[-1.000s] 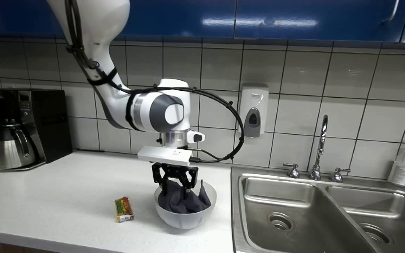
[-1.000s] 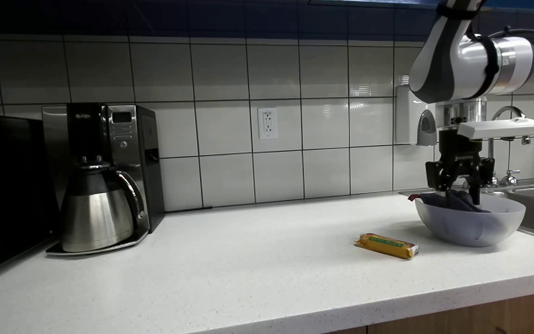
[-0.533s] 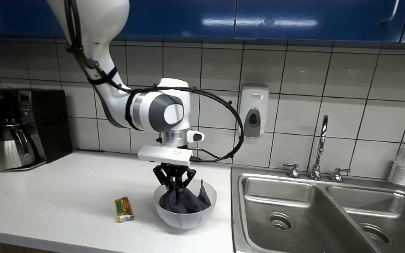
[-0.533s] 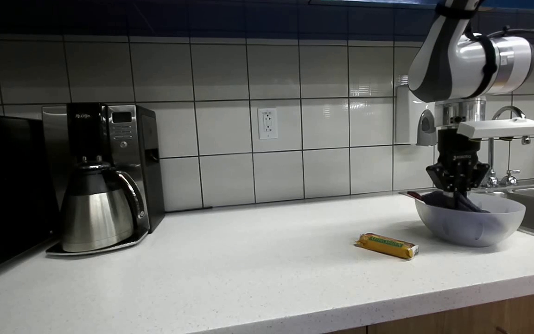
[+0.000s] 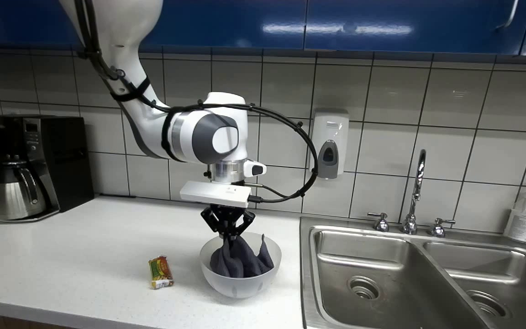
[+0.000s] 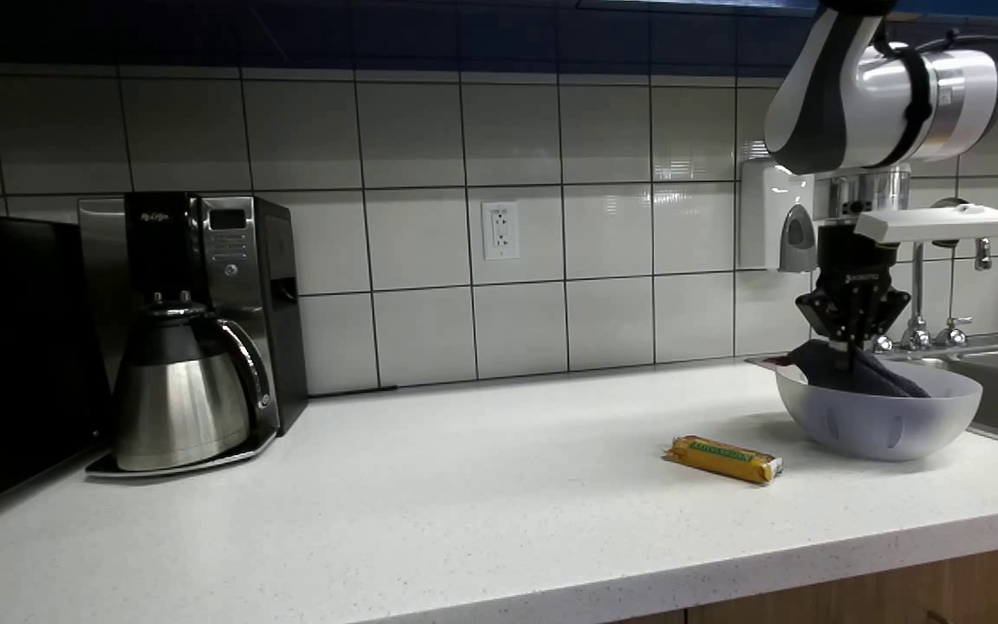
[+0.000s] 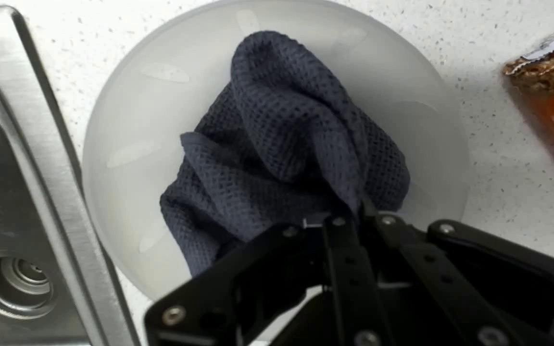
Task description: Take the grey hand towel out of the bowl
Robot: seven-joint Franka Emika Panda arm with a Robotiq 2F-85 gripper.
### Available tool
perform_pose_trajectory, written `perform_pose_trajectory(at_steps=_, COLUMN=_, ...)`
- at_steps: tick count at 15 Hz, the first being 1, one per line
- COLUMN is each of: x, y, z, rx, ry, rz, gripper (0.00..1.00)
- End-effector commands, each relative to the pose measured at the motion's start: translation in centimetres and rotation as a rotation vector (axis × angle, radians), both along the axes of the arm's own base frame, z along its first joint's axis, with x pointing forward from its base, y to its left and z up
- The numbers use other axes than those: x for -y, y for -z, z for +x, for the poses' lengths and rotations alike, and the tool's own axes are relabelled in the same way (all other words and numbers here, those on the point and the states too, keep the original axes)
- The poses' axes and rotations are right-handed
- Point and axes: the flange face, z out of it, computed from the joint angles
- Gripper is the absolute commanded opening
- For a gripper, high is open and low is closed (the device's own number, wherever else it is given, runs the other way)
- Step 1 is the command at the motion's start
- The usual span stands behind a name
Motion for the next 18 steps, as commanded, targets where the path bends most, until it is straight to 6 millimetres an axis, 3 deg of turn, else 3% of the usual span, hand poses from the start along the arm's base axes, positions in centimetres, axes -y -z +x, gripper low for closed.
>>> perform_pose_trajectory(at_steps=1, x=-0.7, y=-3.9, z=-1.3, rx=0.058, ry=-0.038, rz=-0.022, gripper=0.01)
perform_pose_trajectory(at_steps=6, x=-2.4, y=-8.3, z=-3.4, rx=0.138, ry=-0.080, rz=-0.050, gripper=0.01)
perform_pose_trajectory(at_steps=12, x=-5.9, y=-12.9, z=-5.5, rx=0.220, ry=-0.173, rz=-0.083, gripper=0.01)
perform_pose_trajectory(at_steps=18, x=-10.7, y=-15.6, z=-5.2, rx=0.272, ry=-0.253, rz=-0.098, gripper=0.01)
